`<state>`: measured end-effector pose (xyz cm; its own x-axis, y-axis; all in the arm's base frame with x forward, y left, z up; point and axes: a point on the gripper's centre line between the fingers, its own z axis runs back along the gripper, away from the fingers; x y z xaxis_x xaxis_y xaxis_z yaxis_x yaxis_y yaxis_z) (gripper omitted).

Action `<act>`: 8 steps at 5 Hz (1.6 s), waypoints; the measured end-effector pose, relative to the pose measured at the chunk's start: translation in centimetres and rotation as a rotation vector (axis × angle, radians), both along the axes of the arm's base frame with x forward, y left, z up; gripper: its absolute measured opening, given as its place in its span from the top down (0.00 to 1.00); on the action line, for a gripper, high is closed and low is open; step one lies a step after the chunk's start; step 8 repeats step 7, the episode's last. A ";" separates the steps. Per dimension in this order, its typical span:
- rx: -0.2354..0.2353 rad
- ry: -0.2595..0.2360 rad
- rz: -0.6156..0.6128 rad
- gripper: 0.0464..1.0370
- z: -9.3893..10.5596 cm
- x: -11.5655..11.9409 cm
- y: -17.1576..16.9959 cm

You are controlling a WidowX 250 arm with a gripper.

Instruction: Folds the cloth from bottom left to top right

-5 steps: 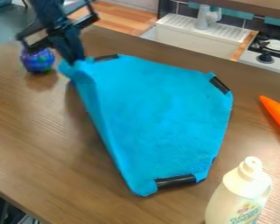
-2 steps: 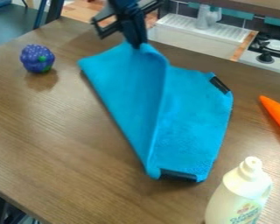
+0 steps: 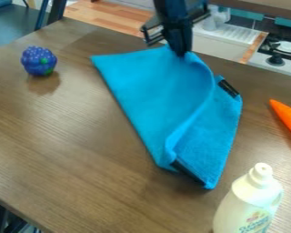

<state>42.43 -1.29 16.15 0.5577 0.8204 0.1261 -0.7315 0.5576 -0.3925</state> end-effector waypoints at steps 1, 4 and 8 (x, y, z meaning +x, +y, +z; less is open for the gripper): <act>0.024 -0.005 -0.024 0.99 -0.6 1.5 -2.3; 0.082 -0.019 -0.065 0.81 -2.2 4.1 -5.5; 0.000 -0.054 -0.186 0.04 0.9 3.3 -6.0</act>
